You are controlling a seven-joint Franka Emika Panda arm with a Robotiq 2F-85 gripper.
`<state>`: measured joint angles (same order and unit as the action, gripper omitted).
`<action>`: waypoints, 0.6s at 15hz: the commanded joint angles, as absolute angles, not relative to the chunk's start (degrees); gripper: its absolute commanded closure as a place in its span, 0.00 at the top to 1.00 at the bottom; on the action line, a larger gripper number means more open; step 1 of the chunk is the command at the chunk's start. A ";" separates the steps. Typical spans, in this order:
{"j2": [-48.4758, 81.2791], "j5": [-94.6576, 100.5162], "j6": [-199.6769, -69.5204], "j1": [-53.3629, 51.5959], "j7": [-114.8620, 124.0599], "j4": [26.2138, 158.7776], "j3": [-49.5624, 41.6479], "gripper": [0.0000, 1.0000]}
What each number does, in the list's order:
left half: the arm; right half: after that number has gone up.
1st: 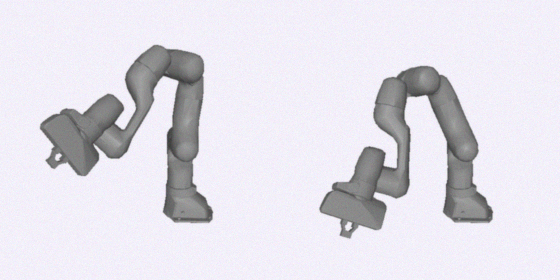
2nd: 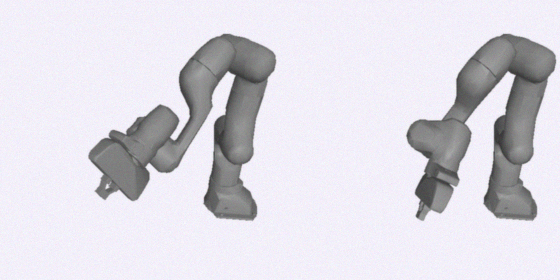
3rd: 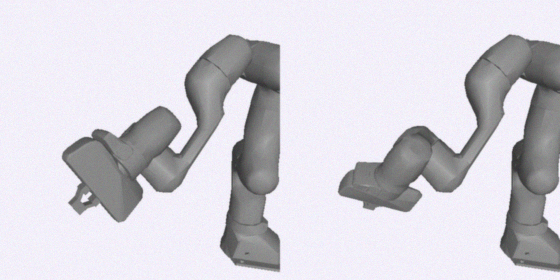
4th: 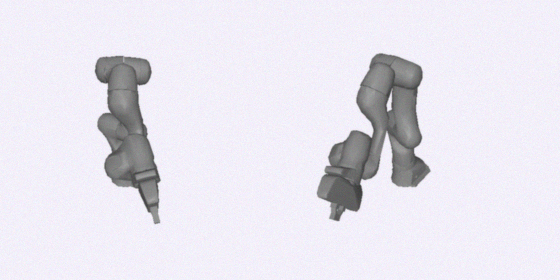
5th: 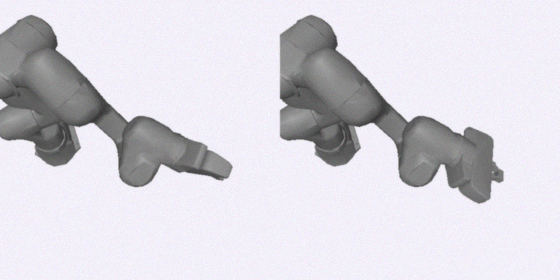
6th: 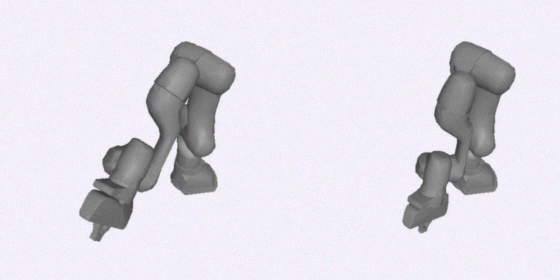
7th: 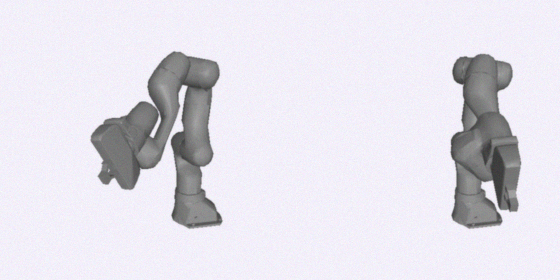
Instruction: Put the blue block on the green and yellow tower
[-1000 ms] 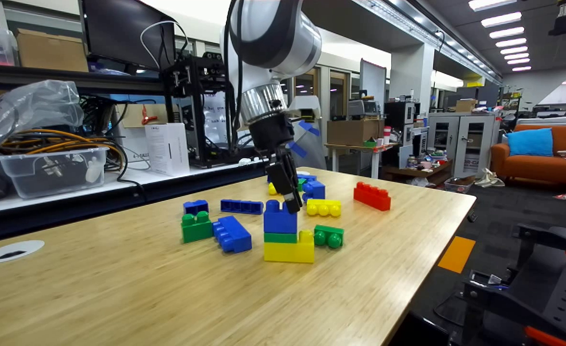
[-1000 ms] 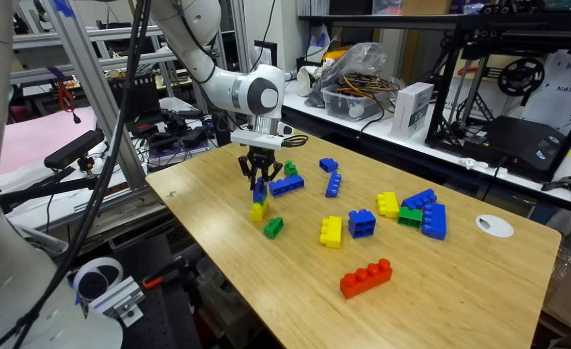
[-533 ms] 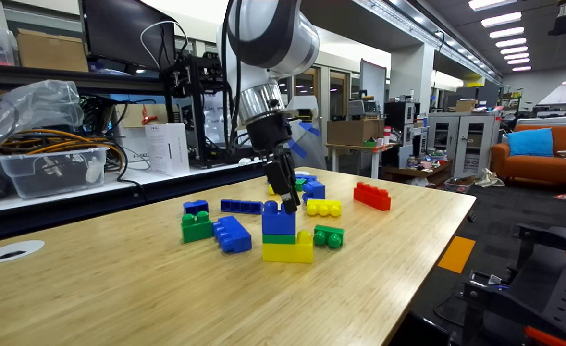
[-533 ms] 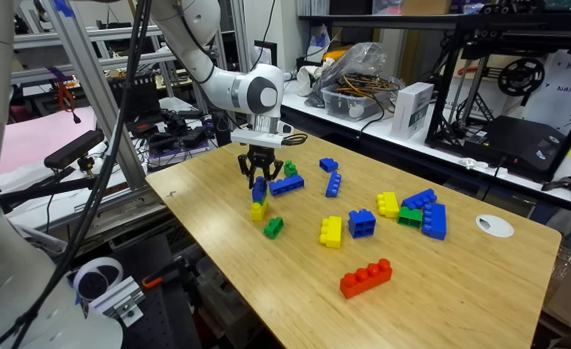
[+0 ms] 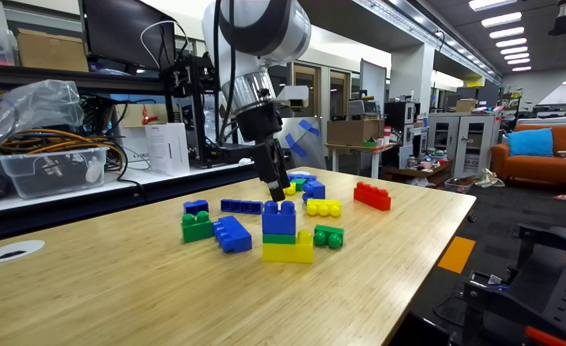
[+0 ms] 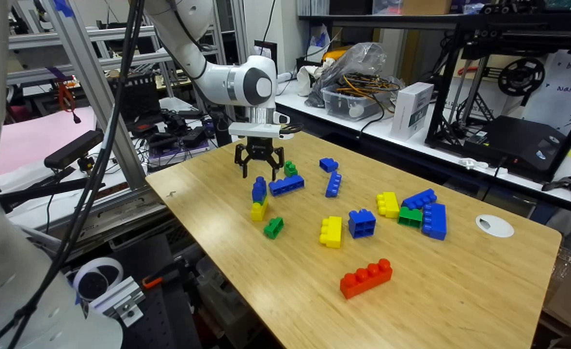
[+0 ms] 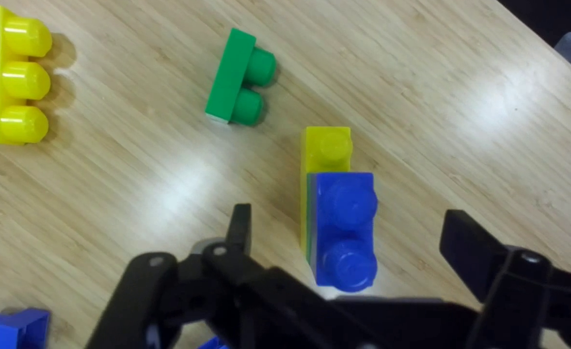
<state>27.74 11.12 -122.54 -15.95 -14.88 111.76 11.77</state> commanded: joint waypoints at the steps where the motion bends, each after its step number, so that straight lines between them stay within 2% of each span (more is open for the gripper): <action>1: 24.88 11.95 -122.43 -15.65 -14.32 112.48 12.14 1.00; 9: 21.89 9.19 -131.86 -13.36 -17.43 117.03 13.06 1.00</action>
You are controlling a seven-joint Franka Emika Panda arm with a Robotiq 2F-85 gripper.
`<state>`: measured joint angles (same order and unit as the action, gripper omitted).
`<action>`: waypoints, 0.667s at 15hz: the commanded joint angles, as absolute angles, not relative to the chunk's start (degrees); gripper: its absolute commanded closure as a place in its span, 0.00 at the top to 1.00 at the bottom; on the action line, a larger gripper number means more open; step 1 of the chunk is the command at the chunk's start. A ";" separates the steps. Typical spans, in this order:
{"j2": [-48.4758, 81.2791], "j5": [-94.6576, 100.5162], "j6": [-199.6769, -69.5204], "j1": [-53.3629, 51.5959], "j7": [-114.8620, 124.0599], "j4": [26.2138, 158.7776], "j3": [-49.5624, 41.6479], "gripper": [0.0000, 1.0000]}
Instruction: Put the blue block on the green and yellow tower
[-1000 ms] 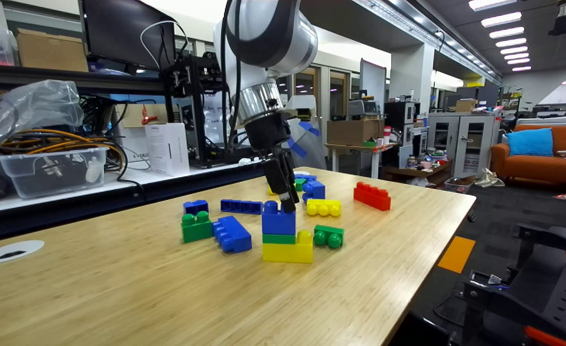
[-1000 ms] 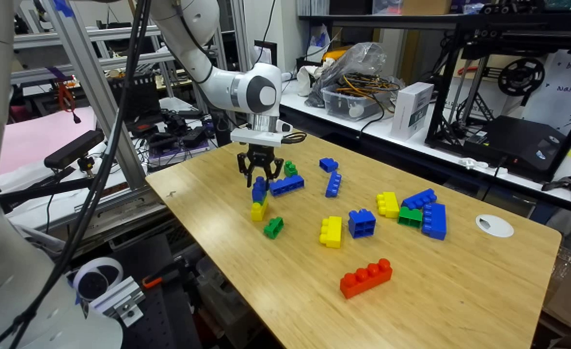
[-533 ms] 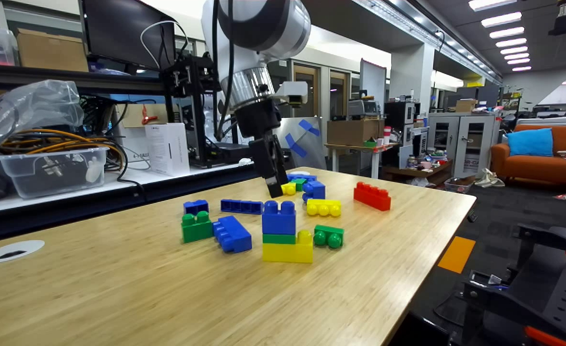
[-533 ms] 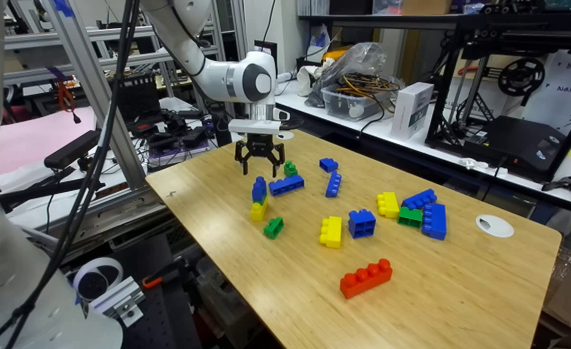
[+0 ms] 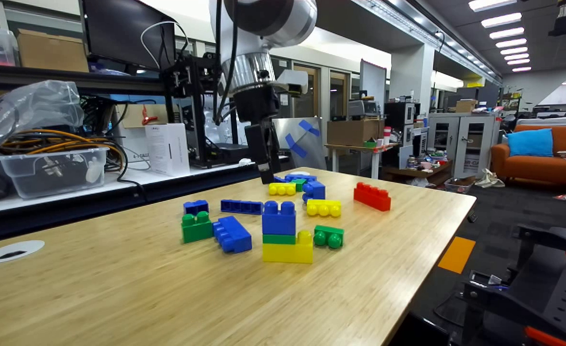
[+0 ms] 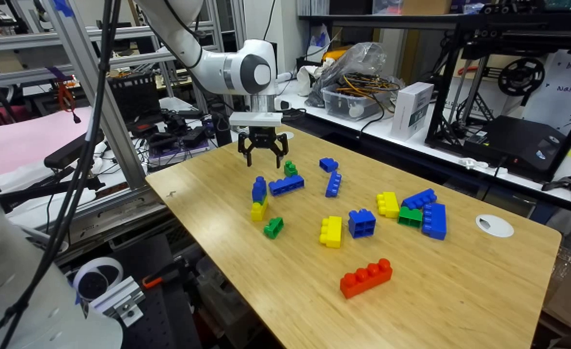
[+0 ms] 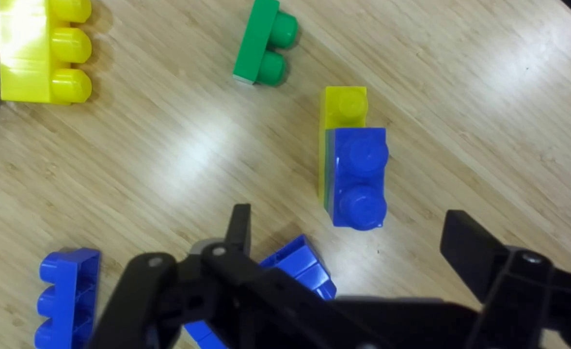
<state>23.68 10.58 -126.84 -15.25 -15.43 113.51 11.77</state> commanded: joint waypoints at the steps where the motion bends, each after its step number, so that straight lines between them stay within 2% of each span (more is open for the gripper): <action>1: 21.88 8.99 -133.03 -13.20 -17.64 117.52 13.07 1.00; 10: 23.48 4.55 -136.77 -11.44 -21.72 119.58 13.65 1.00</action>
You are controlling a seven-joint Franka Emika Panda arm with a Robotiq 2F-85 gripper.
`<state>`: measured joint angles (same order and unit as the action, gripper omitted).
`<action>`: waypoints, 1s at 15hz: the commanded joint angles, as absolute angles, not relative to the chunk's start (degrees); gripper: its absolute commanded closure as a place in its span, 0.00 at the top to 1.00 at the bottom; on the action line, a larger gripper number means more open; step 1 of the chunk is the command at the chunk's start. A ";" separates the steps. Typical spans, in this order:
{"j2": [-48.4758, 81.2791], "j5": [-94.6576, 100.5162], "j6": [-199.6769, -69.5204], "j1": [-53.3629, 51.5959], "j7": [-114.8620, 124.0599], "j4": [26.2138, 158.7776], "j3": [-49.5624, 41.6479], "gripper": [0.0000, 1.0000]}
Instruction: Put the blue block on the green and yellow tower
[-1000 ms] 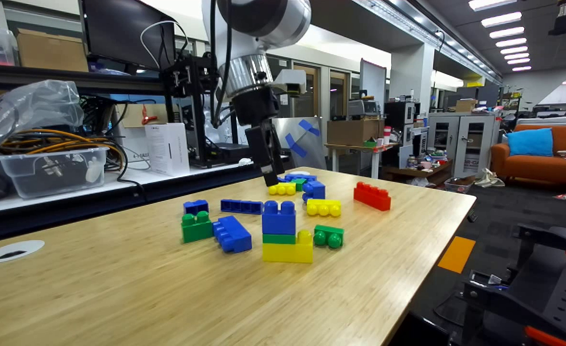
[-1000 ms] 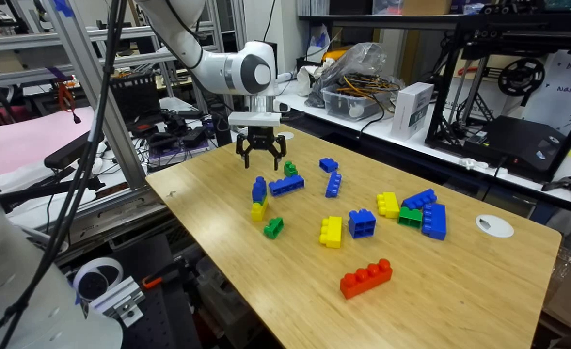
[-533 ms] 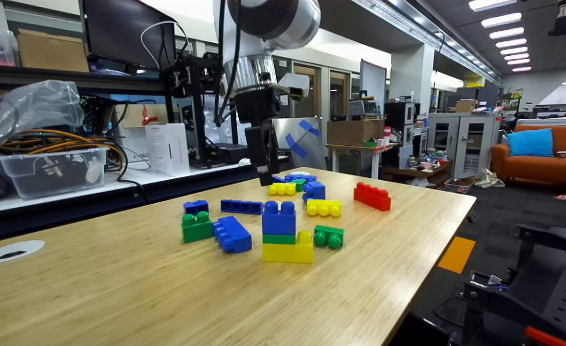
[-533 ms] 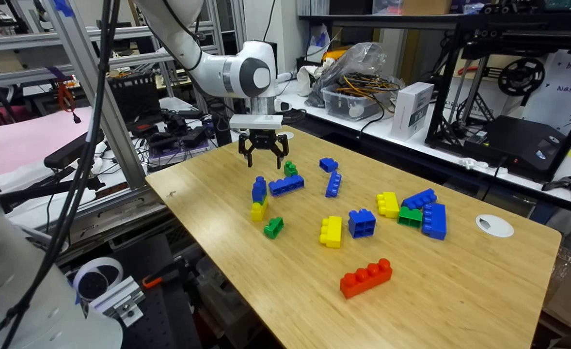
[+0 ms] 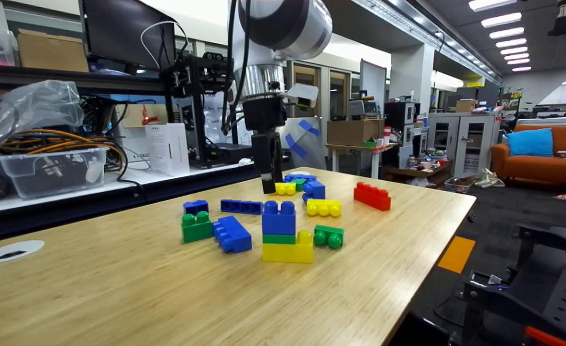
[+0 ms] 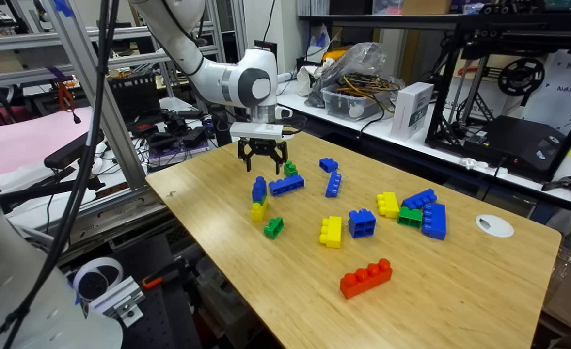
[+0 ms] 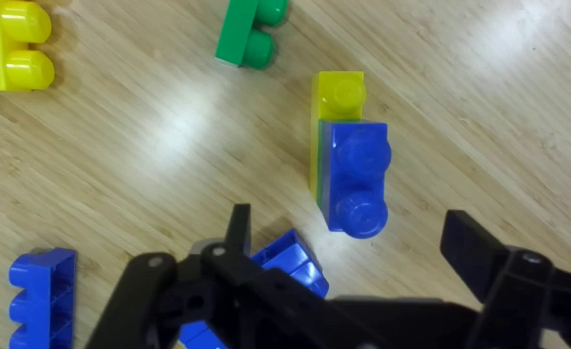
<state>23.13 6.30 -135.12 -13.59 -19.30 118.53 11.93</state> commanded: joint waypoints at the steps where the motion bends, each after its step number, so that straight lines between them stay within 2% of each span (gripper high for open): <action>1: 23.61 4.14 -136.86 -11.25 -22.14 119.78 13.71 1.00; 3: 24.07 3.94 -136.94 -11.13 -22.56 119.89 13.72 1.00; 4: 24.38 4.13 -136.90 -11.21 -22.57 119.81 13.70 0.75; 5: 24.62 4.27 -136.86 -11.24 -22.60 119.76 13.74 0.73; 13: 26.90 4.72 -135.91 -11.41 -23.12 119.23 14.34 0.16; 15: 26.88 4.79 -135.97 -11.39 -23.30 119.29 14.35 0.08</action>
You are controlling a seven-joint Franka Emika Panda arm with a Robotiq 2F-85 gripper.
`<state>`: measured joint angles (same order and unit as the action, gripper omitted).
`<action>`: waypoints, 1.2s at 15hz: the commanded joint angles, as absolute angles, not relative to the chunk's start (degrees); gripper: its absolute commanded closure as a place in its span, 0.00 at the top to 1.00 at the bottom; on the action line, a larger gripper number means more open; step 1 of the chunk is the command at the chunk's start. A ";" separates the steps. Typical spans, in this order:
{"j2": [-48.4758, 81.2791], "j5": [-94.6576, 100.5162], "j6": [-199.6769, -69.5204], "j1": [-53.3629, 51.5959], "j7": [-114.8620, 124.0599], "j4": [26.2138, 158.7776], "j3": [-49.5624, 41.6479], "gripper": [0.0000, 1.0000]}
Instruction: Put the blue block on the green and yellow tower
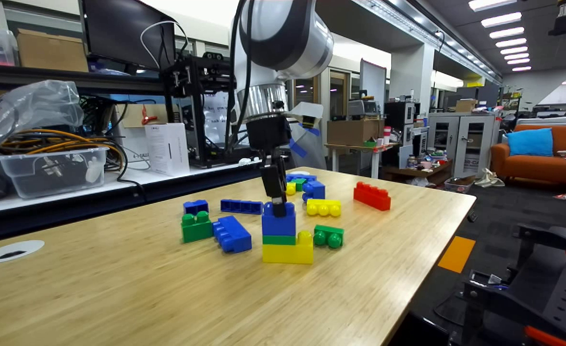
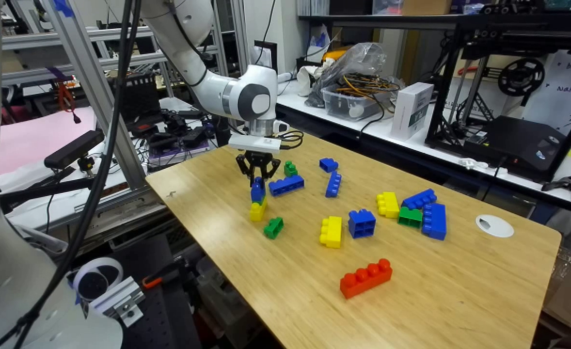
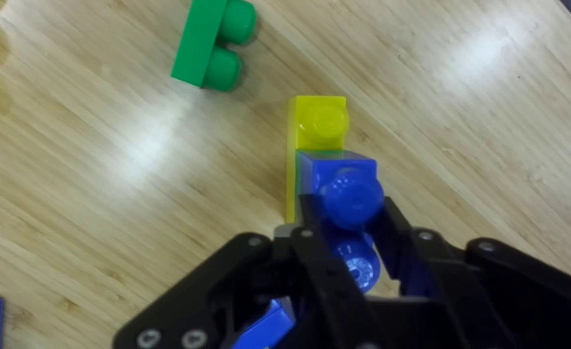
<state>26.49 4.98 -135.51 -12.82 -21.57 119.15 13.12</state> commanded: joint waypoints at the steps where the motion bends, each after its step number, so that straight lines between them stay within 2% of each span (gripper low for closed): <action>1: 27.01 4.89 -135.95 -11.46 -23.31 119.21 14.31 0.08; 14: 29.11 9.90 -133.07 -13.11 -21.55 116.69 12.89 0.08; 15: 28.45 10.29 -133.08 -13.25 -21.48 117.09 12.97 0.58; 16: 28.06 10.69 -133.06 -13.48 -21.06 117.27 12.92 0.58; 18: 26.73 11.04 -133.36 -13.54 -20.80 117.99 13.20 0.71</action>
<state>27.67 9.57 -133.03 -13.38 -21.64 117.48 13.09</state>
